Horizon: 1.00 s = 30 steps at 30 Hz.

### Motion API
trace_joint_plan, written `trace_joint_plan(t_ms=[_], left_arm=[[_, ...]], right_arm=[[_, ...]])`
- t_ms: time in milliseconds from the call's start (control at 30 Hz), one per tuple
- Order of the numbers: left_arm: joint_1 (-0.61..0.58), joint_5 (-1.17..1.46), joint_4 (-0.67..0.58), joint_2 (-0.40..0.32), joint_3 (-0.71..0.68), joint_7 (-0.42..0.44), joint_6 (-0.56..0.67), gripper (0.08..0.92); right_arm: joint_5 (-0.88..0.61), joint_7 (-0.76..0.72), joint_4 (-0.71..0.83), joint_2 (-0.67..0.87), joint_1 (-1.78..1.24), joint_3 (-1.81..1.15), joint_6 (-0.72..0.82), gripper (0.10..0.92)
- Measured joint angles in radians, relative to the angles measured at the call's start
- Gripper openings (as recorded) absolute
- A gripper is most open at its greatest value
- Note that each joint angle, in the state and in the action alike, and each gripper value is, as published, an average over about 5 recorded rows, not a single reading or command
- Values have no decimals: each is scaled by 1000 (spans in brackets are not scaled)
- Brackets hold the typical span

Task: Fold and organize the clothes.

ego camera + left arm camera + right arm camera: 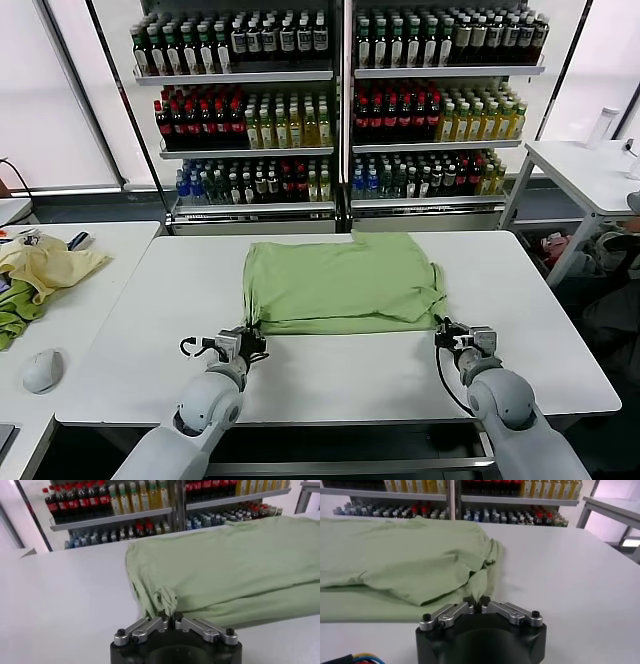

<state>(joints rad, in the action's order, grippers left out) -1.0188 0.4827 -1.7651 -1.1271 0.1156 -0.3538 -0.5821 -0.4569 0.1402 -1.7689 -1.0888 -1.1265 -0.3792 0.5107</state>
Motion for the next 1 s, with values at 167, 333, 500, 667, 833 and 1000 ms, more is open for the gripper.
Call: trace_joint_plan(t_ms=[167, 333, 500, 667, 833, 1000], left_arm=[[-74, -11, -78, 21, 21, -6, -4, 114], [-171, -29, -176, 47, 49, -8, -5, 114], [-284, -51, -273, 71, 80, -5, -4, 114], [-388, -74, -355, 79, 105, -4, -3, 114], [-458, -94, -407, 90, 130, -8, -3, 207], [-491, -101, -435, 111, 153, -8, -2, 336]], right_arm=[[37, 0, -83, -5, -90, -34, -4, 148], [74, -2, -183, -14, -207, -82, -13, 148], [117, -5, -284, -23, -336, -132, -21, 148], [154, -1, -360, -34, -427, -164, -14, 185], [174, -1, -414, -32, -474, -186, -16, 316], [178, 2, -441, -26, -485, -193, -35, 454]])
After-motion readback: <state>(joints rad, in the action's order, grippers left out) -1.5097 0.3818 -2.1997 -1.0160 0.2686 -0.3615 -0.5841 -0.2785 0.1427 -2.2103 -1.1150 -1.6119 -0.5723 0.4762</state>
